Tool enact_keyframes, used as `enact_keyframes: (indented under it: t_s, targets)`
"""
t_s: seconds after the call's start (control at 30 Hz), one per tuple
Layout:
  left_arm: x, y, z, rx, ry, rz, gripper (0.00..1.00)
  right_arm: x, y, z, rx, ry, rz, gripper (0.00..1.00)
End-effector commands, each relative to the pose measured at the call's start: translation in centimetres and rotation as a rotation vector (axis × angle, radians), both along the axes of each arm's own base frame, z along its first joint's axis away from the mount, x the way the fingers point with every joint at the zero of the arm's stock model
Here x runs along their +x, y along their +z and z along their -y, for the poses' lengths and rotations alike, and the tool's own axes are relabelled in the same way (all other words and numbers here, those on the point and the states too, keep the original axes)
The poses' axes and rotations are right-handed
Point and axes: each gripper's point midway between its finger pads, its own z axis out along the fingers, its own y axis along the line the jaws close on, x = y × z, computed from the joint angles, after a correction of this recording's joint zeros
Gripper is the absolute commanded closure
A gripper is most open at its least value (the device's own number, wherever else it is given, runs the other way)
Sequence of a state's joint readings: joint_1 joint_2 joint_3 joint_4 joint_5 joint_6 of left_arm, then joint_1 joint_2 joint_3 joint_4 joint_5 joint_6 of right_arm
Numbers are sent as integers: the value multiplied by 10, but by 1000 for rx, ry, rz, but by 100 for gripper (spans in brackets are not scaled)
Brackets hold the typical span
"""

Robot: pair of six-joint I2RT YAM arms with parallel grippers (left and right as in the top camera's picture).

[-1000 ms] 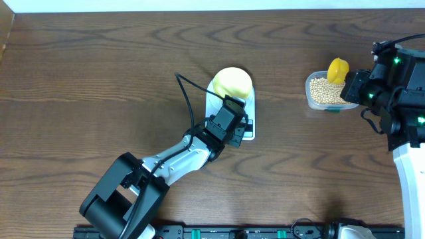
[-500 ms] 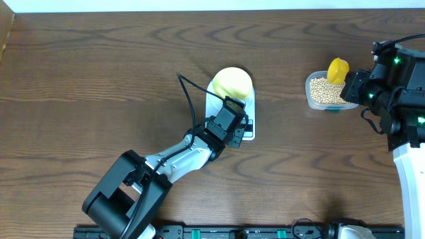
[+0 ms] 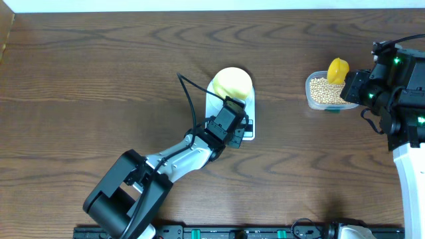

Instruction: Scoop item into bowl and weigh 50g on scale

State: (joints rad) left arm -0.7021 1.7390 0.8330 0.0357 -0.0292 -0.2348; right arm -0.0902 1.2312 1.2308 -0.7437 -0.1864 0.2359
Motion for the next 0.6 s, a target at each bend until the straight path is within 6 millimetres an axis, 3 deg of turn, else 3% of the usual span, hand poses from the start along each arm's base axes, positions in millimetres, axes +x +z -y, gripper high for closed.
enact_keyframes:
  t_s: [0.0,0.33,0.57]
  targets:
    - [-6,-27,-6,54,2,-56,93,2,8,3,-17,3,20,99]
    - [-24,-43,-22,130,3,-145,93,2,7,6,-29,-11,18,99]
    - [-26,-45,-25,140,7,-155,93,2,7,6,-29,-11,18,99]
